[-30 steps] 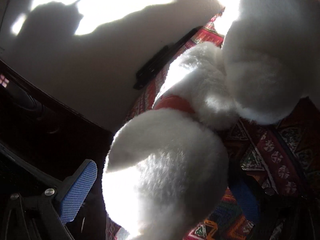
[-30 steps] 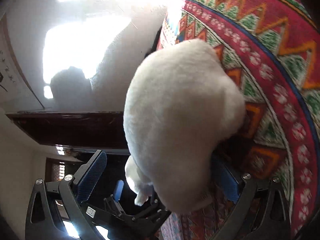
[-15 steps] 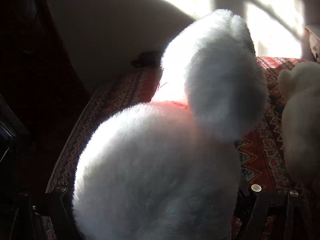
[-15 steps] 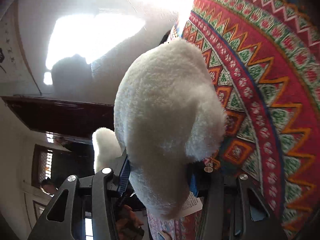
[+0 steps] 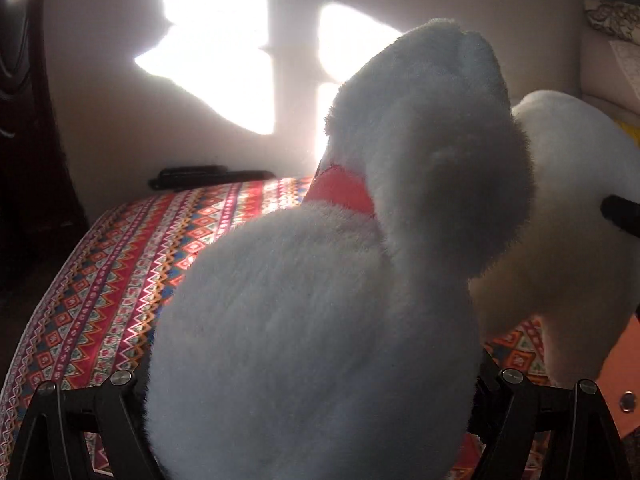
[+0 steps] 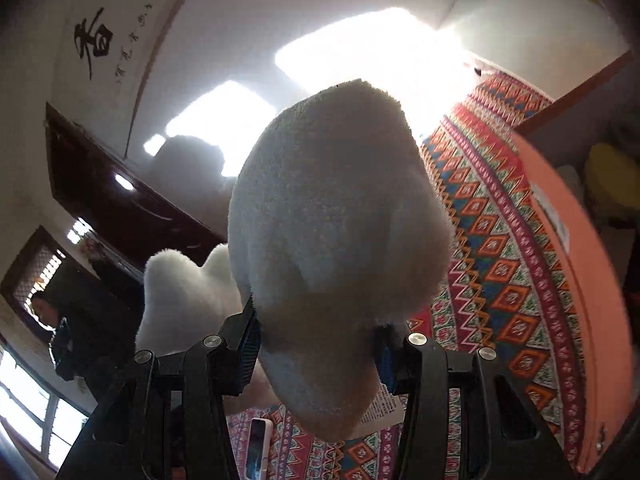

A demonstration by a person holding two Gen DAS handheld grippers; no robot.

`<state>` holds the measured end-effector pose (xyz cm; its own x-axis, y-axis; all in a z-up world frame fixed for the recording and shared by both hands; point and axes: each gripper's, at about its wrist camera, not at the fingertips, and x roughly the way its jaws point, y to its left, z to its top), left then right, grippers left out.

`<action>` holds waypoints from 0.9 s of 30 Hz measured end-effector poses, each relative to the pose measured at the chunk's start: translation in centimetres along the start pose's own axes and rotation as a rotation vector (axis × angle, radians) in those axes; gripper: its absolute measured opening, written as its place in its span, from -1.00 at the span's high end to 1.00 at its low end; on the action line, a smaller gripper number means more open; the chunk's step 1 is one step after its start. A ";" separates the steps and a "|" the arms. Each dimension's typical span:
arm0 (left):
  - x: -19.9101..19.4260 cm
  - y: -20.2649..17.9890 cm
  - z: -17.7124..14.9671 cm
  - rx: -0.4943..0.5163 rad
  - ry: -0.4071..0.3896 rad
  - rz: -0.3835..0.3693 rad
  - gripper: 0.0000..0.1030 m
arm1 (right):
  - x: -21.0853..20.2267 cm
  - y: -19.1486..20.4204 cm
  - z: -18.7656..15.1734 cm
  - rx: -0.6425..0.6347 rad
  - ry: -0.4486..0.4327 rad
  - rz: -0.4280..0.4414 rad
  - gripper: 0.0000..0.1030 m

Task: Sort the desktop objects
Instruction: 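Carry both white plush toys into the orange box and release them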

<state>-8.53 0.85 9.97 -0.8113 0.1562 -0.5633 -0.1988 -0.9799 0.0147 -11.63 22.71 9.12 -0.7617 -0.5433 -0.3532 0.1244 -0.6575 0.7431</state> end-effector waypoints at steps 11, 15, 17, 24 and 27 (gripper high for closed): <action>-2.3 -15.6 3.7 0.145 -0.070 -0.171 -0.77 | -17.5 -6.3 4.0 0.050 -0.313 -0.038 0.00; -1.5 -21.3 4.5 0.190 -0.054 -0.249 -0.78 | -24.9 -10.9 5.4 0.102 -0.432 -0.079 -0.01; -0.7 -24.0 4.7 0.213 -0.036 -0.285 -0.78 | -27.6 -13.8 5.5 0.146 -0.473 -0.102 -0.01; 2.9 -31.6 5.4 0.287 0.036 -0.318 -0.82 | -32.8 -21.3 5.2 0.269 -0.512 -0.228 -0.02; 4.5 -33.3 5.3 0.304 0.078 -0.289 -0.88 | -33.1 -22.7 4.8 0.262 -0.486 -0.276 -0.02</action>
<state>-8.50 34.83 11.34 -0.6571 0.3976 -0.6404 -0.5741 -0.8145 0.0834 7.68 58.14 6.66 -0.9537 -0.0310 -0.2990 -0.2321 -0.5562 0.7980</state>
